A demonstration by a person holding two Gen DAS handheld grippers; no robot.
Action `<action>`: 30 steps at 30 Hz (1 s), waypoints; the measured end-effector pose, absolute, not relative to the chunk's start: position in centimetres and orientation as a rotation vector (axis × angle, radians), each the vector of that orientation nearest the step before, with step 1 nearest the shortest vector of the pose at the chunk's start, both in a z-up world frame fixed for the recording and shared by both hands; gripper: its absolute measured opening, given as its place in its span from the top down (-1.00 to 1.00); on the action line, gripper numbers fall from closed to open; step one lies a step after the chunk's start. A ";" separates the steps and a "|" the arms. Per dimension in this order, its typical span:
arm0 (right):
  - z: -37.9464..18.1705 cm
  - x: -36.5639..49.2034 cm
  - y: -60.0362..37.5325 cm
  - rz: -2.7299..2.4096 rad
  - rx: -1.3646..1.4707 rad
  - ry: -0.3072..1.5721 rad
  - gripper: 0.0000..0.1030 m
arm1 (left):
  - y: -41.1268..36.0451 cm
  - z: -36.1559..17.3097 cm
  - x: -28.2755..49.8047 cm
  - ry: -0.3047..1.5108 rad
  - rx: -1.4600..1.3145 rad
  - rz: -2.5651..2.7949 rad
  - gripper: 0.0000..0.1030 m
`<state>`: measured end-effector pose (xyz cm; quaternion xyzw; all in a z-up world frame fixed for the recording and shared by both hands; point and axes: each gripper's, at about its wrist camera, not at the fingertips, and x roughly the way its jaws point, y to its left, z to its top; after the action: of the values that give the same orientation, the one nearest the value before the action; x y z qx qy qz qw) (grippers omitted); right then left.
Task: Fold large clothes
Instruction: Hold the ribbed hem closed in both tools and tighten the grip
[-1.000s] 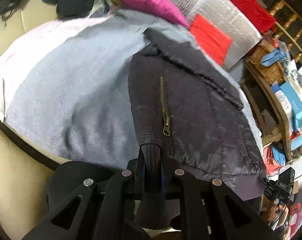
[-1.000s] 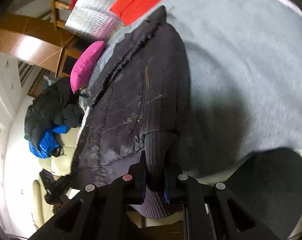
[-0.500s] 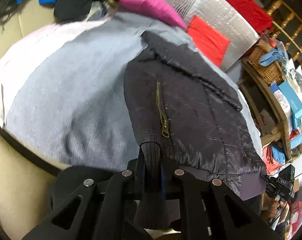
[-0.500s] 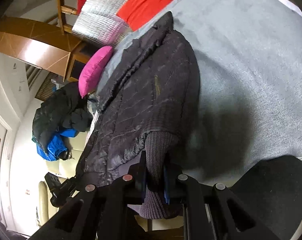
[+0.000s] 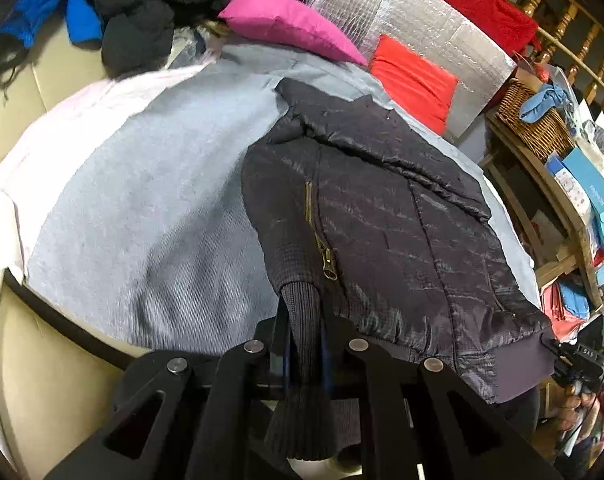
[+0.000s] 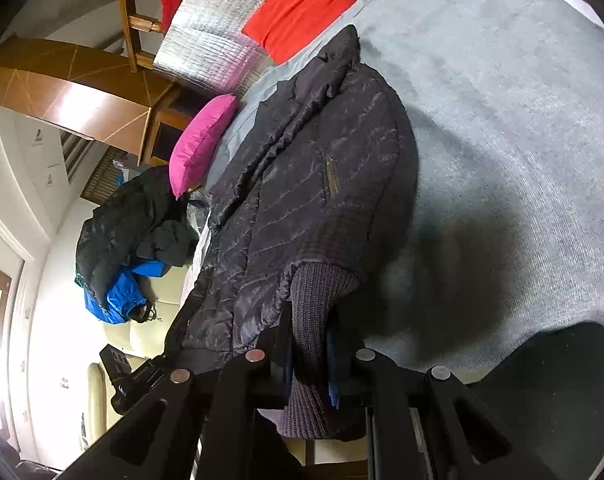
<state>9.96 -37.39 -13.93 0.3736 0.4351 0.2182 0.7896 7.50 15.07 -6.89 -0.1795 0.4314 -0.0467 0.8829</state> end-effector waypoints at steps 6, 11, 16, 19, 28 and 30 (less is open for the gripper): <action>-12.3 10.4 -36.9 0.484 0.790 0.903 0.73 | 15.1 -5.7 7.8 0.873 -0.347 -0.094 0.77; -12.0 10.6 -37.1 0.485 0.798 0.893 0.73 | 15.7 -5.5 7.8 0.862 -0.364 -0.109 0.77; -11.7 10.8 -37.1 0.487 0.792 0.882 0.73 | 16.1 -6.2 8.0 0.873 -0.376 -0.116 0.77; -12.7 11.0 -37.2 0.476 0.800 0.903 0.73 | 16.1 -7.0 8.2 0.903 -0.384 -0.114 0.77; -13.4 11.1 -37.3 0.490 0.820 0.900 0.73 | 16.2 -7.4 8.3 0.906 -0.406 -0.110 0.77; -13.9 11.2 -37.3 0.492 0.837 0.906 0.73 | 16.1 -7.4 8.2 0.909 -0.406 -0.106 0.77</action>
<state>11.16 -37.30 -13.93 0.3883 0.4205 0.2285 0.7875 8.20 16.08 -7.39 -0.1946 0.4358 -0.0511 0.8773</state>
